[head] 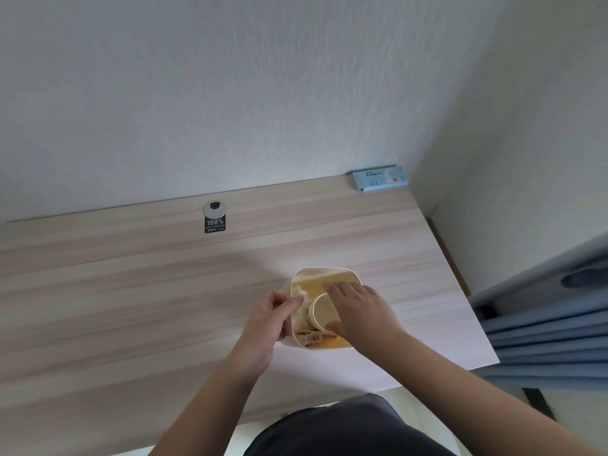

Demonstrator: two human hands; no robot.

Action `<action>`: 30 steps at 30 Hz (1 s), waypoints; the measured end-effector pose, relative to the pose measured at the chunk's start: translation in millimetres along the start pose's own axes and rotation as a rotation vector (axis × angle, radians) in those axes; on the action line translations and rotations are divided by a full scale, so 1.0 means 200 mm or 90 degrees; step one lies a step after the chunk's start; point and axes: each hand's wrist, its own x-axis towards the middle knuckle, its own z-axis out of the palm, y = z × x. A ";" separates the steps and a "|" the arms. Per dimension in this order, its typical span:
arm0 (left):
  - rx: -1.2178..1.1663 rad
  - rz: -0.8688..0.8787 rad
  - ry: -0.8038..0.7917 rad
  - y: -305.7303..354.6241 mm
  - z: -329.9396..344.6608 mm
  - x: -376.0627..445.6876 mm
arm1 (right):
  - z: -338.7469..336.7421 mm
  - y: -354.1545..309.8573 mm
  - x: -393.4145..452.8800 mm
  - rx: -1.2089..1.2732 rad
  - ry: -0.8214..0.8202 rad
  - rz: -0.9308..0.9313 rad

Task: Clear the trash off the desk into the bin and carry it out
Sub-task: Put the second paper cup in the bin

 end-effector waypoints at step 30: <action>0.028 0.018 -0.039 0.05 -0.03 0.09 | -0.16 0.19 -0.13 0.199 0.162 0.087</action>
